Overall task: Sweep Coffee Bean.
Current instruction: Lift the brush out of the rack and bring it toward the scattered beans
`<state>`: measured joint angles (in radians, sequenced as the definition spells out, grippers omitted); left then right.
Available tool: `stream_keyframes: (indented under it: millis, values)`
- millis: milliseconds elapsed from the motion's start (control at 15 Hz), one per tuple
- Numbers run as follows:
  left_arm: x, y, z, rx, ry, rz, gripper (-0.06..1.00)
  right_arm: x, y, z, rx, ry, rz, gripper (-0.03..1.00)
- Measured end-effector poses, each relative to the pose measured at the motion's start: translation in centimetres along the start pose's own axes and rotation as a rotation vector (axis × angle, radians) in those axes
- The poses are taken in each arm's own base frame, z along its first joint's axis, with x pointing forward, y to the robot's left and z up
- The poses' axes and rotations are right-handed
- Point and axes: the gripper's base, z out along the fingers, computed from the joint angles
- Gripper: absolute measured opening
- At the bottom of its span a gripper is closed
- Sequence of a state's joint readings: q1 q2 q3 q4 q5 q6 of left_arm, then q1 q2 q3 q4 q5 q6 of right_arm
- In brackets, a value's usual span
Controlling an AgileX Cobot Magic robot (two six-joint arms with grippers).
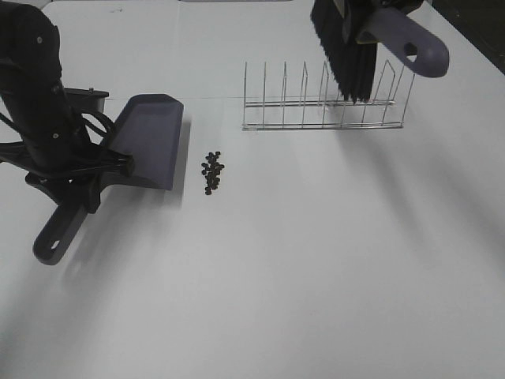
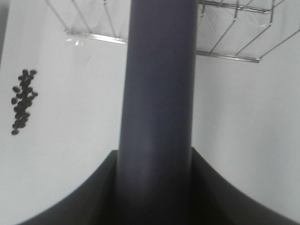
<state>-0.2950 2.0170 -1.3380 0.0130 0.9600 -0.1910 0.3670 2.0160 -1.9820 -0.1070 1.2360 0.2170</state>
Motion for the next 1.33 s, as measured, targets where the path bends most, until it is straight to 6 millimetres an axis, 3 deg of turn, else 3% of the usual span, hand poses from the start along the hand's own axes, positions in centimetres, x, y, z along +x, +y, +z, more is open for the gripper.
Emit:
stream_keyframes:
  millis: [133,267,533,667,800,933,1133,1333]
  values:
    - [0.2,0.1,0.0,-0.007,0.024,0.002,0.35,2.0,3.5,-0.1,0.024,0.027,-0.083,0.32]
    - [0.6,0.2,-0.5,-0.013,0.028,0.000,0.35,3.3,4.8,1.0,0.032,0.078,-0.125,0.32]
    - [3.2,0.8,-1.3,-0.024,0.003,-0.035,0.35,4.6,4.5,2.6,0.075,0.139,-0.144,0.32]
    - [4.8,0.9,-0.1,-0.029,0.054,-0.047,0.35,4.5,4.5,2.6,0.079,0.136,-0.123,0.32]
    - [5.8,-0.7,0.8,-0.029,0.052,-0.018,0.35,4.6,4.5,2.9,0.087,0.140,-0.110,0.32]
    - [5.8,-2.6,0.8,-0.038,-0.004,-0.003,0.35,4.6,4.5,3.7,0.103,0.153,-0.111,0.32]
    - [5.7,-2.6,1.4,-0.091,-0.020,-0.030,0.35,4.7,4.6,5.0,0.113,0.179,-0.116,0.32]
    - [5.7,-2.7,3.7,-0.107,0.036,-0.032,0.35,4.8,4.7,5.4,0.115,0.187,-0.118,0.32]
